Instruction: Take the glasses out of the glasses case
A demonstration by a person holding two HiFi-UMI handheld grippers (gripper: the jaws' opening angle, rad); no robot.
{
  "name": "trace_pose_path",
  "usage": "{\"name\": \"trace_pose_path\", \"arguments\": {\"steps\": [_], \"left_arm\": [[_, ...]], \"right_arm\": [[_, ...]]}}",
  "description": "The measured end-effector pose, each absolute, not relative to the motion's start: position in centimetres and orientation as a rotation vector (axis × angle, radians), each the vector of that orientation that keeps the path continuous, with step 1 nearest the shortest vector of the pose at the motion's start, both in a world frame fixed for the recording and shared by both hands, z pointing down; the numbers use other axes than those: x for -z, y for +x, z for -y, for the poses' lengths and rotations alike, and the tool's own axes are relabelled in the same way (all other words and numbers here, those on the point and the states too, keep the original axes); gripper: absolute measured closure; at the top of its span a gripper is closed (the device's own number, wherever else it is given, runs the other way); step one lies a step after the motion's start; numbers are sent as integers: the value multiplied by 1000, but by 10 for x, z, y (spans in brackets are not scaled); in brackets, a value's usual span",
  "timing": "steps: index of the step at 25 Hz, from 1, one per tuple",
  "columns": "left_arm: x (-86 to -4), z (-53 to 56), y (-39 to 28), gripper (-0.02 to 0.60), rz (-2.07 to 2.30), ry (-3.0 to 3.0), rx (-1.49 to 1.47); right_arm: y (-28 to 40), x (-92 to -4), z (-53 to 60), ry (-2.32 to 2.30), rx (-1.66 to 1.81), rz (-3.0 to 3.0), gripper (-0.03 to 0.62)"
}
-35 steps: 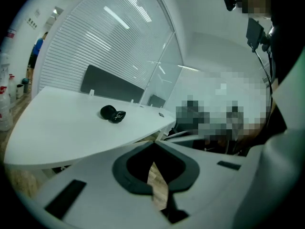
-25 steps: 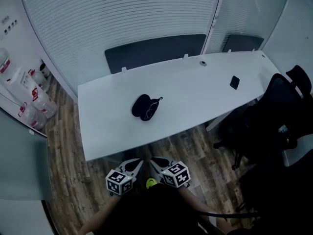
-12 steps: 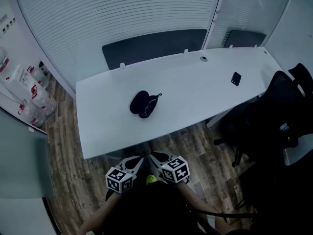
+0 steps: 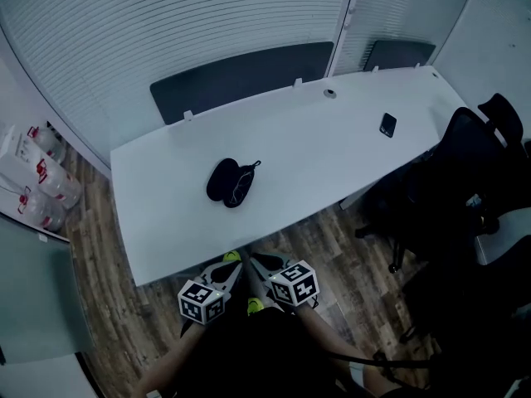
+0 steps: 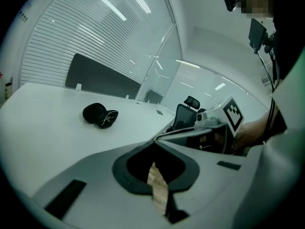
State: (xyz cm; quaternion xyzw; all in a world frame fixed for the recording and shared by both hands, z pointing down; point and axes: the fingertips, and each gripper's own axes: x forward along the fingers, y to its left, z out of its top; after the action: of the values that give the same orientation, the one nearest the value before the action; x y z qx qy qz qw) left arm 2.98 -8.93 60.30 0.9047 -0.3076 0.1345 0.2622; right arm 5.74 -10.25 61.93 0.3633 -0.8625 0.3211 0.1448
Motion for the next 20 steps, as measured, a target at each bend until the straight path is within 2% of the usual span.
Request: {"name": "trace_pose_path", "arguments": {"steps": [20], "left_arm": [[-599,212,26,571,840,2539,-429]], "right_arm": [[41,-622,226,1123,-956,2366,570]]}}
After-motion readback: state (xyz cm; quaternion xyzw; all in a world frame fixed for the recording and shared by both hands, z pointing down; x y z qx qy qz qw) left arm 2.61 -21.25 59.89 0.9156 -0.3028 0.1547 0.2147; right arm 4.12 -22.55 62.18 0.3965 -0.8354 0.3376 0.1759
